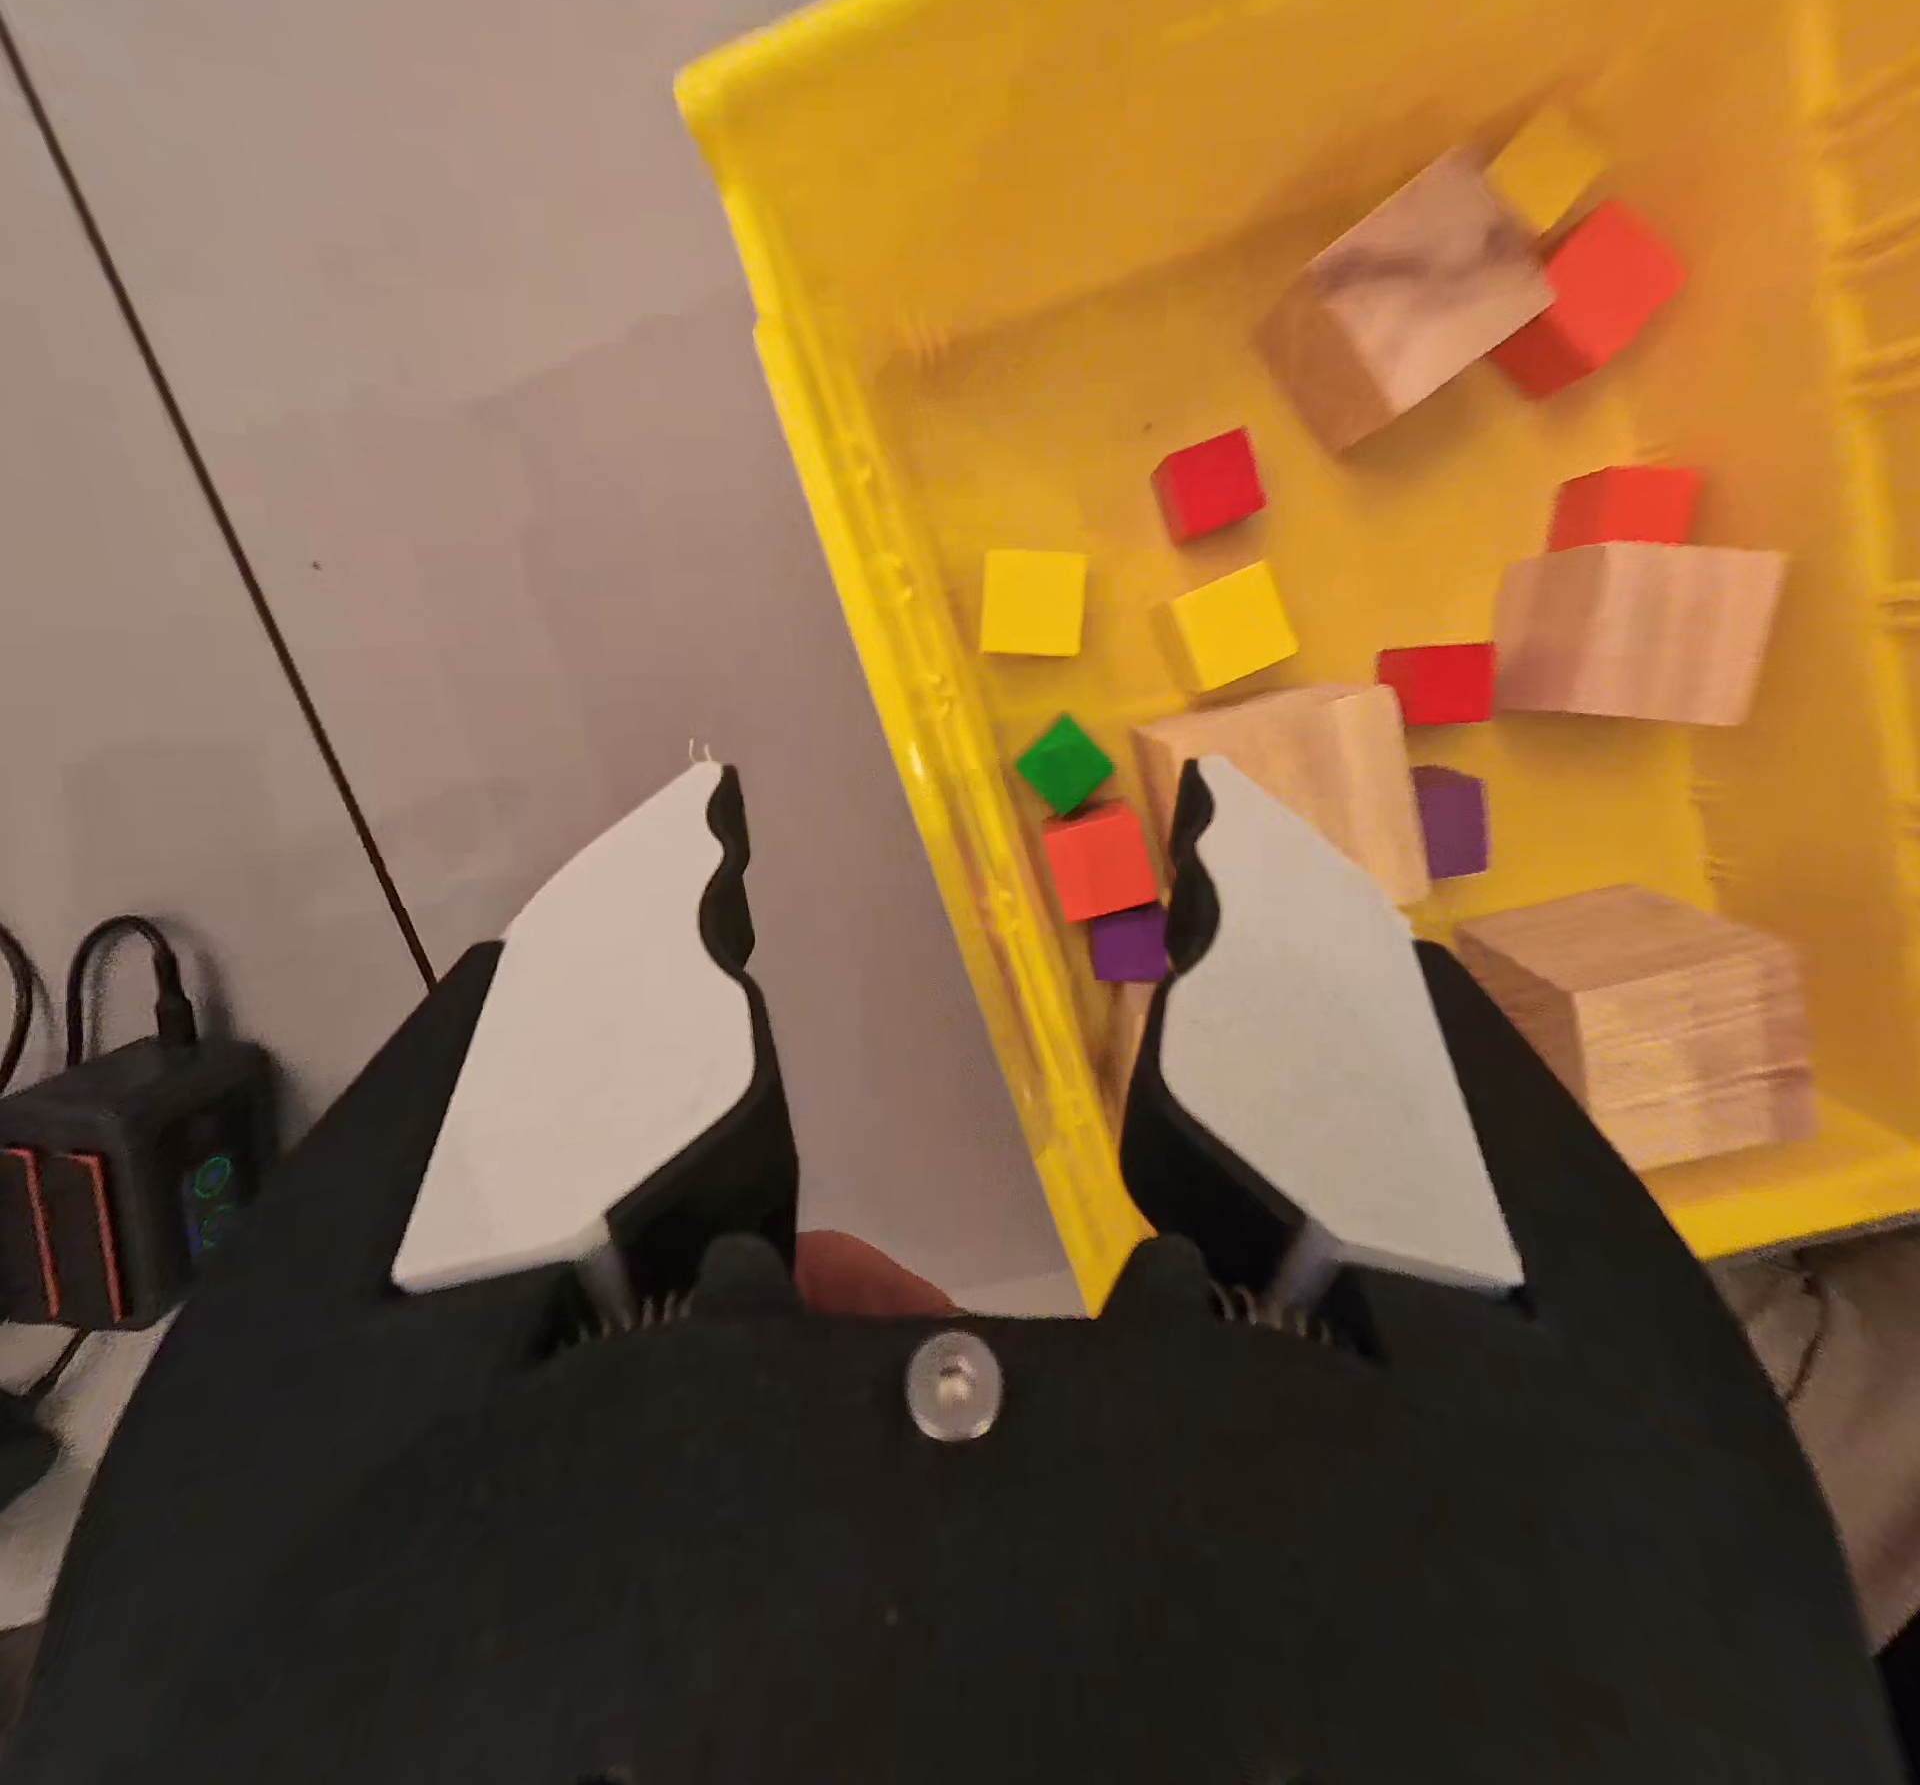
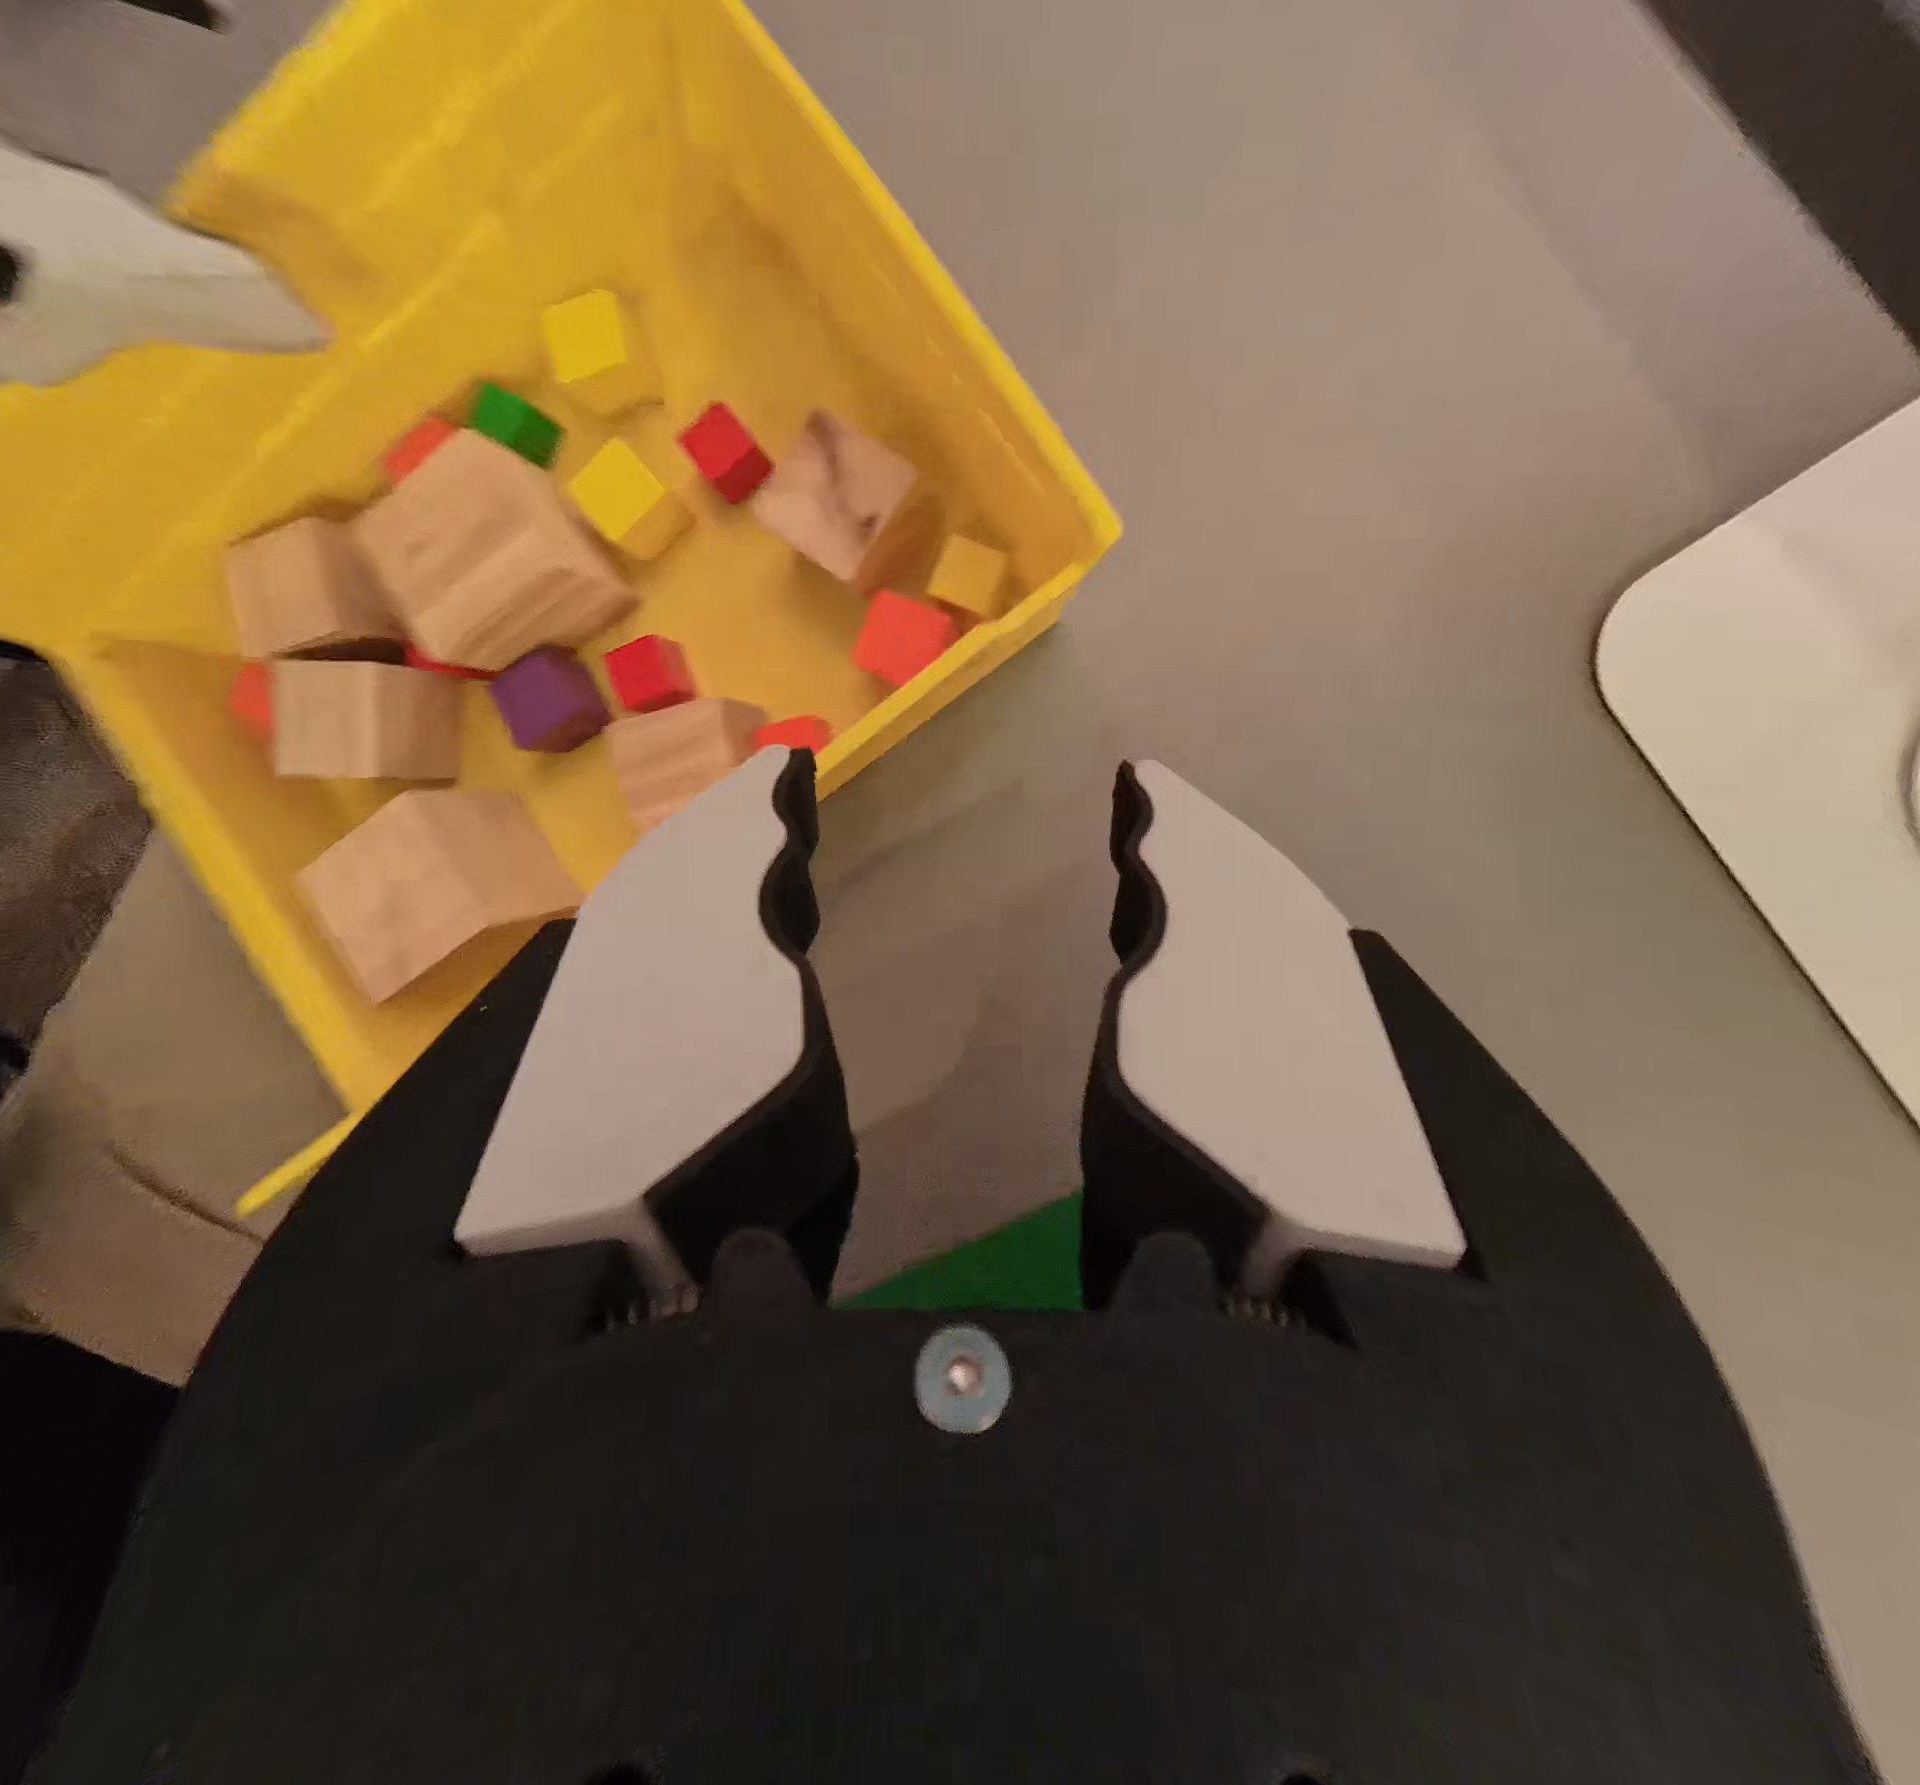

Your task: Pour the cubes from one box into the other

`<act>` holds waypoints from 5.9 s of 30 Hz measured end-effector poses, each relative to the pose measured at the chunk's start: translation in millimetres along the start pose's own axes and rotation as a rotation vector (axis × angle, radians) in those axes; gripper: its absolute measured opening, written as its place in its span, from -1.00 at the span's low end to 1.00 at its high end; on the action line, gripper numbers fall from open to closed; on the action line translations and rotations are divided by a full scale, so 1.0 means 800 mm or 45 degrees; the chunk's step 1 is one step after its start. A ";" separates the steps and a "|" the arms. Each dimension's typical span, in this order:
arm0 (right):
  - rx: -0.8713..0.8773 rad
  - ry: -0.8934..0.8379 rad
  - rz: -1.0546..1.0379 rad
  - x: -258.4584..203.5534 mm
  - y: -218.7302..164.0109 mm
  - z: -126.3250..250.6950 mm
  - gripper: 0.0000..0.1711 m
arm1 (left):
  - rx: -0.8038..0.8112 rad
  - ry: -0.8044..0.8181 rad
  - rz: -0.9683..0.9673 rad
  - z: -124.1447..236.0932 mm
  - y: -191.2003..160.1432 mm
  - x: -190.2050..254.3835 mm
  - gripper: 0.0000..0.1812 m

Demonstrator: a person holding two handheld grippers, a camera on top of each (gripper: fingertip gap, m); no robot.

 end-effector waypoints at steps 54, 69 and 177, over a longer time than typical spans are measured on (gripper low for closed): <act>-0.014 -0.083 -0.364 0.229 -0.051 0.182 -0.89 | 0.086 0.056 -0.621 0.065 0.287 0.207 -0.95; 0.241 -0.538 -0.459 0.306 -0.130 0.305 -0.90 | 0.472 0.079 -0.829 0.059 0.360 0.347 -0.95; 1.170 -1.045 -0.315 0.266 -0.184 0.390 -0.90 | 1.592 0.219 -0.892 0.050 0.323 0.415 -0.96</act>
Point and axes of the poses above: each gripper's, where its closed fingertips meet, z back along the fingers, y out of its top, x = y × z across the jaws, the point moved 5 cm from there along z, back along the fingers, and after that the axes turned 13 degrees about -y, right-handed, at the moved point
